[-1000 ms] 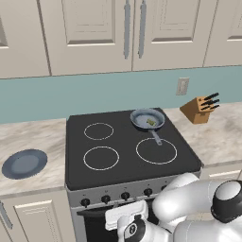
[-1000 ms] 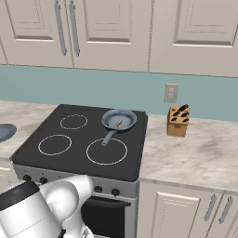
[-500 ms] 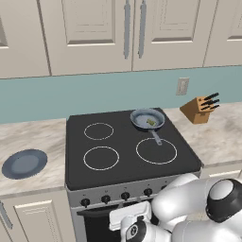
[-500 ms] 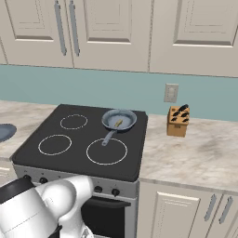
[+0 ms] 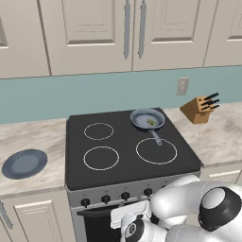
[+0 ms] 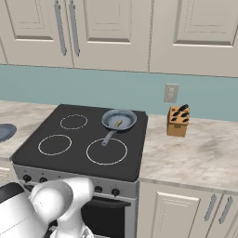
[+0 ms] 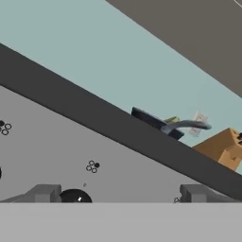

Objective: Pick up the butter stick and place it in the pan. Then turn on the burner for the pan.

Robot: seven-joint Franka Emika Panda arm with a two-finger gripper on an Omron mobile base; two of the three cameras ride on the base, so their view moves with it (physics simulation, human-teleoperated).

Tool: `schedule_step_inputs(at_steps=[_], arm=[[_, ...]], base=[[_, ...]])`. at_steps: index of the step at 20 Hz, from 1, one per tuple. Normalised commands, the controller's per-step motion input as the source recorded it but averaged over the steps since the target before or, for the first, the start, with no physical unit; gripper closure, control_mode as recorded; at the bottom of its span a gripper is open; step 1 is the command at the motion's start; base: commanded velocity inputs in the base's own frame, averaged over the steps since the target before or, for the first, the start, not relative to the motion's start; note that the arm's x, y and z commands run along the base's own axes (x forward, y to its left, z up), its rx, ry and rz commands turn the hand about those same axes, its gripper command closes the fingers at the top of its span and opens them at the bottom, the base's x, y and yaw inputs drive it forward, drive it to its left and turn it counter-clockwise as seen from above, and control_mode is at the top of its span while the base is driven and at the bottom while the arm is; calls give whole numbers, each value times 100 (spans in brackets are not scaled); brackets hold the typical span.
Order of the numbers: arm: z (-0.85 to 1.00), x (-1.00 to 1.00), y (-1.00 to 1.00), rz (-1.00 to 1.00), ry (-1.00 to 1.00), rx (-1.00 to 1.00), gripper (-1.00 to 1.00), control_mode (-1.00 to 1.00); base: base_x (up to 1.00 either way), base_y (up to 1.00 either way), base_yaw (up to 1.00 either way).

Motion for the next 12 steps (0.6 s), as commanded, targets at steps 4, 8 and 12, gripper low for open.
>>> schedule_step_inputs(at_steps=[4, 8, 12], arm=[[-6, 35, -31, 2, 0, 1, -100, -100], [-12, 24, -29, 2, 0, 1, -100, -100], [-10, 22, -22, 2, -1, 1, -100, -100]], base=[[0, 0, 0], [0, 0, 0], [0, 0, 0]])
